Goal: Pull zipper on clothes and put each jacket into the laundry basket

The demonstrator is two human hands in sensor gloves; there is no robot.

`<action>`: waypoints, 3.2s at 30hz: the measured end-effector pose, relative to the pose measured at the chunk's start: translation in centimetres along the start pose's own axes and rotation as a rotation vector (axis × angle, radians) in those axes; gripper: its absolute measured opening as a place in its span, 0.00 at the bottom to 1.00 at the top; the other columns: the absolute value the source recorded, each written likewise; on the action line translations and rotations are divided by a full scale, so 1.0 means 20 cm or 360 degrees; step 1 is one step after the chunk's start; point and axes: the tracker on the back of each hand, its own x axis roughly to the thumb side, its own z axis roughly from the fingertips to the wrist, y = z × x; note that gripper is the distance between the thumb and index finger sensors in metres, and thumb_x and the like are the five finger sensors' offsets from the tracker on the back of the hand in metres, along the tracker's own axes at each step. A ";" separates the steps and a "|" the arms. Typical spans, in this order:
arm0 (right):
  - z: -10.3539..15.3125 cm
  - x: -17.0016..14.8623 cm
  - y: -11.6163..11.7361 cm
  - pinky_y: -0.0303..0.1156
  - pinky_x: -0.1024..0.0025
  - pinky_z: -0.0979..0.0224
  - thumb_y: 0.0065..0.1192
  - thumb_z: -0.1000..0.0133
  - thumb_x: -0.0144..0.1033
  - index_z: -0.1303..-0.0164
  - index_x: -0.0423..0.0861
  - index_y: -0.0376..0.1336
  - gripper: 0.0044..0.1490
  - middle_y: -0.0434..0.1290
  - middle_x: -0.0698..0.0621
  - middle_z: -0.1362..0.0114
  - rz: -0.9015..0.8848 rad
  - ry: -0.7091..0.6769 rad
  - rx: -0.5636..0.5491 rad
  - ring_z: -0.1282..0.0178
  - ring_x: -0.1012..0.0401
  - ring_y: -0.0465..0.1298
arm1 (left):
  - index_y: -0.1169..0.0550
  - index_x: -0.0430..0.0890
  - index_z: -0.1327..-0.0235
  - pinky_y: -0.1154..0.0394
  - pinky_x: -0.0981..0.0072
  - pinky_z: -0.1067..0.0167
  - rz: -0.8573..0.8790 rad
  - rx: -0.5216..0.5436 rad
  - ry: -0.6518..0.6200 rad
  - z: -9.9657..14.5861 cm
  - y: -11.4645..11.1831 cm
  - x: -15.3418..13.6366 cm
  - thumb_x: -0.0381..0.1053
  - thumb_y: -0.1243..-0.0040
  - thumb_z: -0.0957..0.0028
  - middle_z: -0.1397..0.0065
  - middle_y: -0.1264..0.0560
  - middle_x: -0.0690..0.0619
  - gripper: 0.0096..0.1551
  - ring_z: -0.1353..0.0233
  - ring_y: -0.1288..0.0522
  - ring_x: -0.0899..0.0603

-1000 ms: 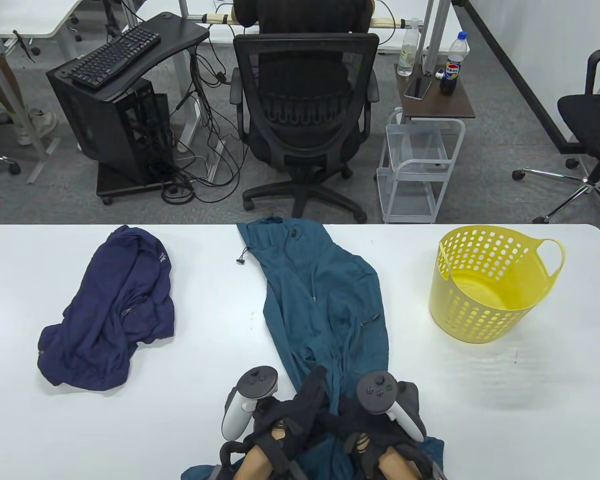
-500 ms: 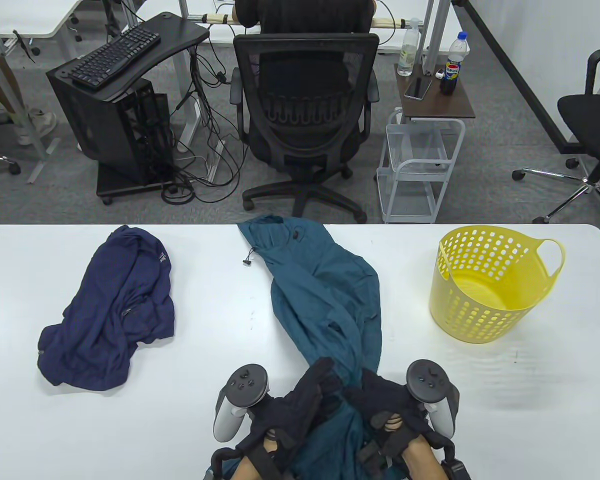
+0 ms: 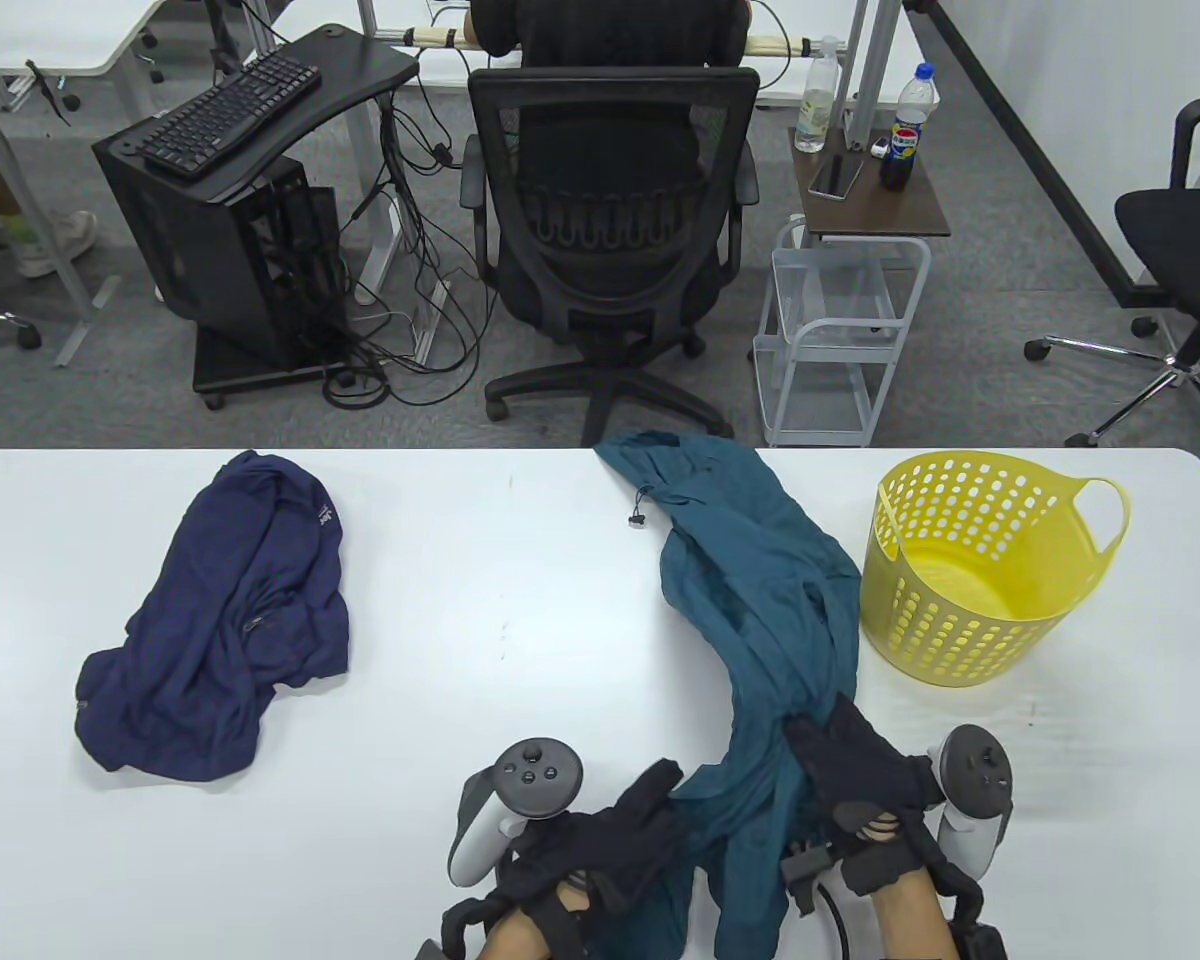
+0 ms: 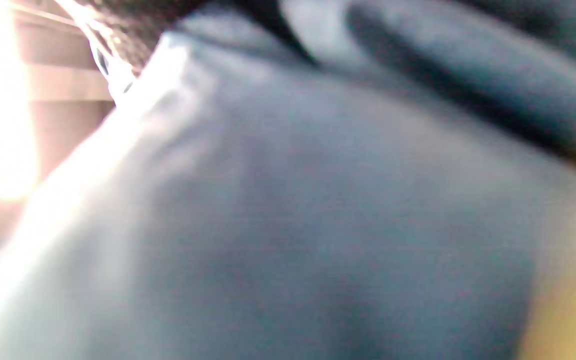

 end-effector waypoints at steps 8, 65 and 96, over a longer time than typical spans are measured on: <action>0.08 0.19 0.30 0.70 0.49 0.30 0.66 0.46 0.41 0.32 0.58 0.68 0.29 0.76 0.56 0.29 0.0339 -0.0361 0.0372 0.34 0.53 0.76 | 0.65 0.73 0.29 0.50 0.34 0.24 -0.1032 0.0751 -0.0654 0.20 0.06 0.27 0.79 0.42 0.65 0.14 0.69 0.62 0.62 0.15 0.64 0.39; 0.04 0.08 0.15 0.62 0.44 0.22 0.60 0.43 0.24 0.32 0.62 0.68 0.31 0.68 0.56 0.17 -0.0165 -0.0105 0.0515 0.20 0.47 0.69 | 0.34 0.75 0.38 0.13 0.55 0.52 -0.0964 0.0969 -0.0642 0.17 0.27 0.08 0.55 0.27 0.58 0.31 0.28 0.63 0.37 0.42 0.14 0.47; 0.05 0.07 0.29 0.83 0.60 0.47 0.91 0.57 0.44 0.30 0.54 0.64 0.47 0.80 0.55 0.38 0.0459 -0.0128 0.1057 0.53 0.58 0.85 | 0.50 0.74 0.28 0.39 0.35 0.28 -0.1248 0.0691 -0.0686 0.16 0.05 0.20 0.80 0.31 0.75 0.16 0.41 0.61 0.62 0.18 0.41 0.39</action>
